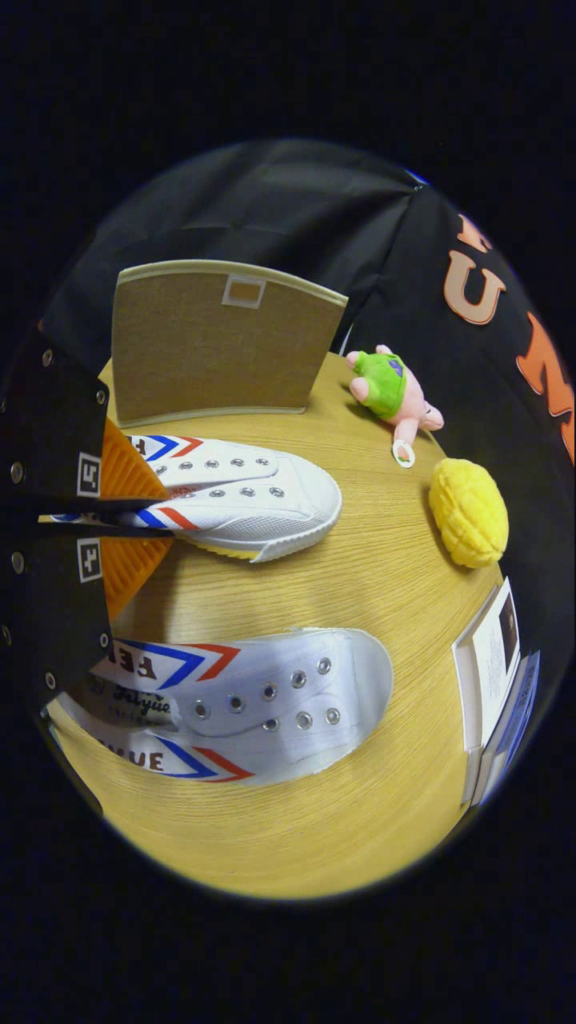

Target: Open the storage box then place both shoes into the box .Put the left shoe in first, then the right shoe, with the right side of both shoes facing outward in a uniform manner.

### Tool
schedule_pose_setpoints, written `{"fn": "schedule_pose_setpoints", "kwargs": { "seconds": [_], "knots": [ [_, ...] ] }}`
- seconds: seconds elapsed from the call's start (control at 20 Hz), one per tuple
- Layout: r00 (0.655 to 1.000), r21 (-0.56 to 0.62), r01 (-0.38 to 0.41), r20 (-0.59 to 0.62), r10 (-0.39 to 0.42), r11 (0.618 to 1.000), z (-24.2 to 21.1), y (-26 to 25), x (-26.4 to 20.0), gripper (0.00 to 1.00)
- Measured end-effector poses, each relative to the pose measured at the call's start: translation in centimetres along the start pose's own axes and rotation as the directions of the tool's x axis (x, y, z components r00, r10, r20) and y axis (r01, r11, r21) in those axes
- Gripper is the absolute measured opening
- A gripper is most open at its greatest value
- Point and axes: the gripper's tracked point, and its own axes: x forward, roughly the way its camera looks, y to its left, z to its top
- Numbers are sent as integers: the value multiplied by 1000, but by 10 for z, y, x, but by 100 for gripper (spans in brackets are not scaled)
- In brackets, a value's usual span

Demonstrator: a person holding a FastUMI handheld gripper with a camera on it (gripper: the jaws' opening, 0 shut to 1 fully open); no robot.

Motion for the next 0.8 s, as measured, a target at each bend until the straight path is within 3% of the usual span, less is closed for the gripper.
{"fn": "schedule_pose_setpoints", "kwargs": {
  "seconds": [0.3,0.8],
  "knots": [
    [993,-5,-72,97,72,997,47,60,-39,4],
    [967,-194,-203,114,227,960,71,217,-55,4]
  ]
}}
